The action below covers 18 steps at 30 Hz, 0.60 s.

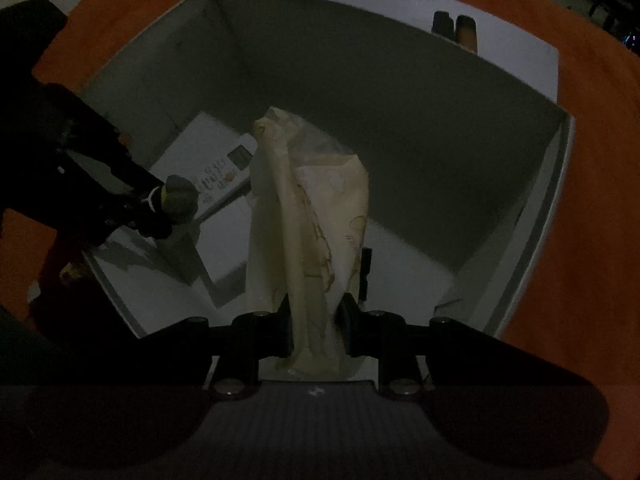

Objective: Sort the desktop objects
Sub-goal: 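Carry the bread and figurine with both tools over into the white box, then open both tools to drop the bread and figurine inside the box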

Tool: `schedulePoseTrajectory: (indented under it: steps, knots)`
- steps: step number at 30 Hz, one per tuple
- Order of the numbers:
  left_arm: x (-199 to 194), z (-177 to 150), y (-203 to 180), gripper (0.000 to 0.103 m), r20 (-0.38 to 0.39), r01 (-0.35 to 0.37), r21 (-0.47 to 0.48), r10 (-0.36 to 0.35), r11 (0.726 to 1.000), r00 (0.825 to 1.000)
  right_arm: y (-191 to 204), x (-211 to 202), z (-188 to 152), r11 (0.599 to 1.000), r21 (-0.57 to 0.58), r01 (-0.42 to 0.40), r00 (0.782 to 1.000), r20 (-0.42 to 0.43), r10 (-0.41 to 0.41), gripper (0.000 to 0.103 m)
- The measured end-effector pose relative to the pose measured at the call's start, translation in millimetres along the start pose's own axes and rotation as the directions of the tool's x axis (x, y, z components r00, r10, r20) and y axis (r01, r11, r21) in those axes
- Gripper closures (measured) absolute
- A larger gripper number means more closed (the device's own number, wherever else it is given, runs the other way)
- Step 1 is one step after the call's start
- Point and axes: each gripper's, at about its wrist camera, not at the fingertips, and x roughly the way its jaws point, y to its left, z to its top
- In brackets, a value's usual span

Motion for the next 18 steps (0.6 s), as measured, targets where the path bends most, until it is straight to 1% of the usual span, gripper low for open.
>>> schedulePoseTrajectory:
  steps: [7,9,10,11,12,13,16,18]
  knots:
    - [3,-1,-2,0.07,-0.007,-0.001,-0.003,0.001,1.0,1.0,5,1,-4,1.0,-0.009,0.01,1.0,-0.008,-0.01,0.078]
    - [3,0,-1,0.069,-0.014,-0.001,-0.006,0.001,1.0,1.0,5,2,-3,1.0,0.001,0.011,1.0,-0.01,-0.011,0.073]
    - [0,2,-2,0.061,-0.009,-0.005,-0.013,0.005,1.0,1.0,4,2,-2,1.0,0.01,0.007,1.0,-0.011,-0.007,0.071]
    - [-2,2,-3,0.049,-0.003,-0.007,-0.015,0.007,1.0,1.0,5,1,-1,1.0,0.011,0.002,1.0,-0.012,-0.002,0.069]
    - [-4,2,-3,0.045,0.006,-0.008,-0.015,0.008,1.0,1.0,4,0,0,1.0,0.011,0.0,1.0,-0.008,0.0,0.065]
    - [-6,2,-3,0.042,0.014,-0.008,-0.017,0.008,1.0,1.0,4,-2,0,1.0,0.011,-0.003,1.0,-0.002,0.003,0.061]
    - [-11,4,-3,0.042,0.023,0.009,-0.024,-0.009,1.0,1.0,5,-5,1,1.0,0.018,-0.003,1.0,0.016,0.003,0.056]
    - [-14,4,-3,0.034,0.031,0.012,-0.027,-0.011,1.0,0.999,5,-6,0,1.0,0.028,0.0,1.0,0.028,-0.001,0.055]
